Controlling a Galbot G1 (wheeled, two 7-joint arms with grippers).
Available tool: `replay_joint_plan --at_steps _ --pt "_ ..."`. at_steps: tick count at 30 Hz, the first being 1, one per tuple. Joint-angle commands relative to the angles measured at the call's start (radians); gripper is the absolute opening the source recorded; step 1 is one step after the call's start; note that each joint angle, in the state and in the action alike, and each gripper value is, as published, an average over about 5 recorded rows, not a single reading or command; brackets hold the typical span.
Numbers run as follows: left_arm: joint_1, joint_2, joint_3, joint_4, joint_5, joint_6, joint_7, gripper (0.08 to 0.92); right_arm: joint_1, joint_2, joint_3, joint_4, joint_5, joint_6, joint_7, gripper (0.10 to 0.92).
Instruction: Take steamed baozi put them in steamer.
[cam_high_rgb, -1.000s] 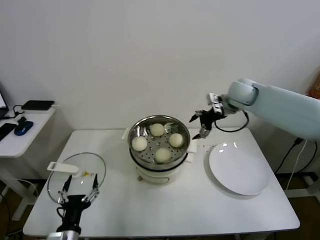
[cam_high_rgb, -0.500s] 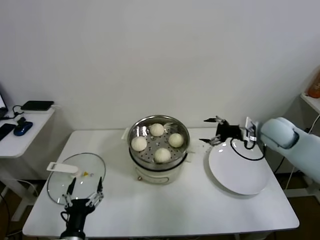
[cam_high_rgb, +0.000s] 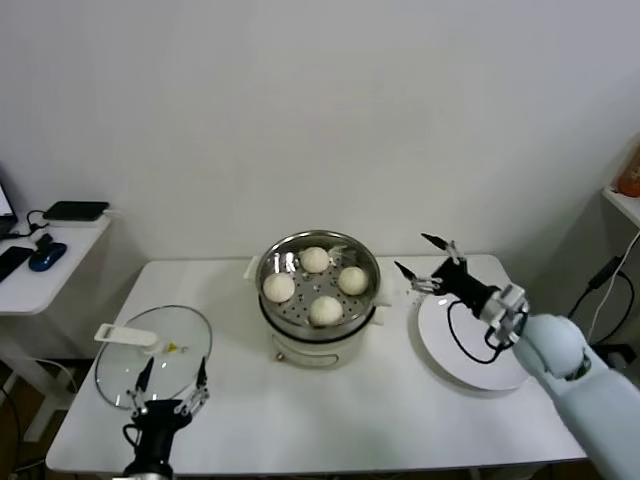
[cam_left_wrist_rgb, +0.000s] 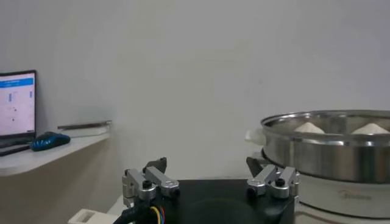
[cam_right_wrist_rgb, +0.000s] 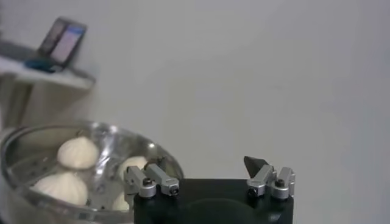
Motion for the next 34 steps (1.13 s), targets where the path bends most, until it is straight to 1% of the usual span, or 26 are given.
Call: replay_joint_plan --at_steps 1,6,10,23,34 --pt "-0.018 0.007 -0.007 0.01 0.018 0.02 -0.004 0.823 -0.518 0.338 0.363 0.078 -0.035 0.184 0.124 0.823" --pt "-0.021 0.003 -0.007 0.019 0.022 0.019 -0.006 0.823 -0.601 0.409 0.348 0.087 -0.038 0.245 0.139 0.823" --pt "-0.027 0.004 -0.017 0.024 0.018 0.019 -0.003 0.823 -0.646 0.433 0.349 0.086 -0.039 0.276 0.125 0.823" --pt "-0.047 -0.001 -0.031 0.03 0.019 0.03 0.016 0.823 -0.683 0.414 0.36 0.067 0.012 0.313 0.093 0.823" --pt "-0.047 -0.006 -0.042 0.028 0.017 0.024 0.027 0.823 -0.676 0.397 0.354 0.054 0.023 0.321 0.085 0.823"
